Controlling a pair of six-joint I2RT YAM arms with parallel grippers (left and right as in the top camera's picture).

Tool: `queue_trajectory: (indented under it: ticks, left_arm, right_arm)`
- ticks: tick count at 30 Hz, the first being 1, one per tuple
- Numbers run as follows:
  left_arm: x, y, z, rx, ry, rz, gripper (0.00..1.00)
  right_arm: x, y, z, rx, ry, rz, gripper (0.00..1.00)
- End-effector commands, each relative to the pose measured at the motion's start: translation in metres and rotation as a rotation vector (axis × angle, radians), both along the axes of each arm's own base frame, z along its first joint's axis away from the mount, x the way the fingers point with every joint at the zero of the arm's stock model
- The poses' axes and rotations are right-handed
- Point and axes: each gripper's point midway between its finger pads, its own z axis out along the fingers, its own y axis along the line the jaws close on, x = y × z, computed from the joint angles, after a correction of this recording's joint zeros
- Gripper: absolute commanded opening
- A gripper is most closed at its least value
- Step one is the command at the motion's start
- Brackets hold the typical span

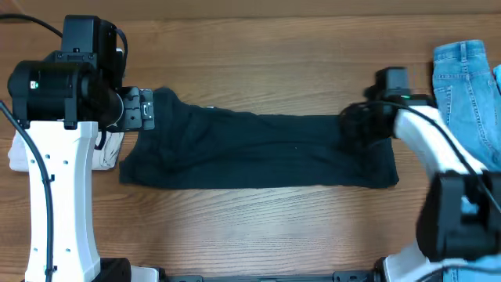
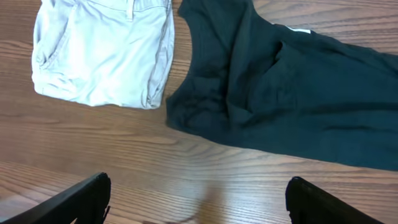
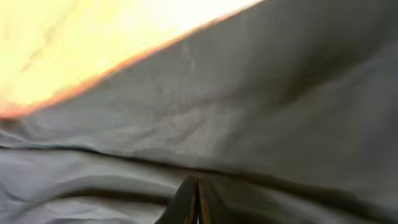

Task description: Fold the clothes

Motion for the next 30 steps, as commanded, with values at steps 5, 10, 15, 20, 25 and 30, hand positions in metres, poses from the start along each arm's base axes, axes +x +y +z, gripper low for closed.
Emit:
queue_trajectory:
  ticks: [5,10,15,20,25,30]
  left_arm:
    - [-0.001,0.000,-0.001,-0.015,0.004,0.015,0.93]
    - [0.000,-0.001,-0.001,-0.017,0.000,0.015,0.95]
    - [0.000,-0.014,-0.003,-0.086,0.009,-0.028,0.94]
    - [0.006,-0.015,-0.001,-0.089,-0.012,-0.023,0.94]
    - [0.011,-0.026,0.000,-0.155,-0.030,-0.041,0.94]
    - [0.009,-0.027,-0.001,-0.157,-0.022,-0.042,0.94]
  right_arm:
    - [-0.077,0.045,-0.030,0.007,0.309,0.206,0.04]
    - [-0.087,0.049,0.010,-0.003,0.241,0.261,0.04]
    - [-0.054,0.045,0.070,-0.041,-0.079,0.250,0.04]
    - [-0.025,0.056,0.095,0.003,-0.250,0.231,0.04]
    - [0.001,0.075,0.046,0.090,-0.176,0.211,0.04]
    - [-0.003,0.111,-0.007,0.300,-0.027,0.246,0.04]
